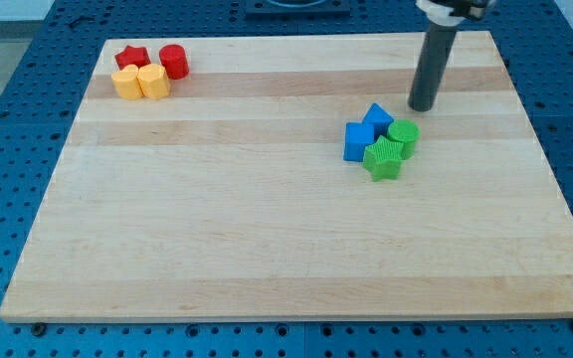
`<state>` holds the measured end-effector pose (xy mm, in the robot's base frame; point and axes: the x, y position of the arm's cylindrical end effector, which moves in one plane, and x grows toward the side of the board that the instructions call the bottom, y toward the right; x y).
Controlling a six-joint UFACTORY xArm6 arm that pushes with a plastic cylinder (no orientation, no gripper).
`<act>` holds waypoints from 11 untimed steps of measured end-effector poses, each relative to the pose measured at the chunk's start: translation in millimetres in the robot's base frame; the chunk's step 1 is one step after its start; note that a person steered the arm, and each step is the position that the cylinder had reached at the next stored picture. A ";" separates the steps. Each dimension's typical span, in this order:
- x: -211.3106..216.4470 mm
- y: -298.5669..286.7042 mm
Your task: Push the yellow heart a bit right
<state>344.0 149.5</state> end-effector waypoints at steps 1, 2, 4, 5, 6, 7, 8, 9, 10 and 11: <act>0.5 -65.9; 16.5 -140.0; 23.4 -282.5; 12.5 -346.6; -19.6 -376.7; -33.1 -418.8; -47.2 -422.9; -66.1 -423.5; -79.3 -435.5; -100.6 -446.4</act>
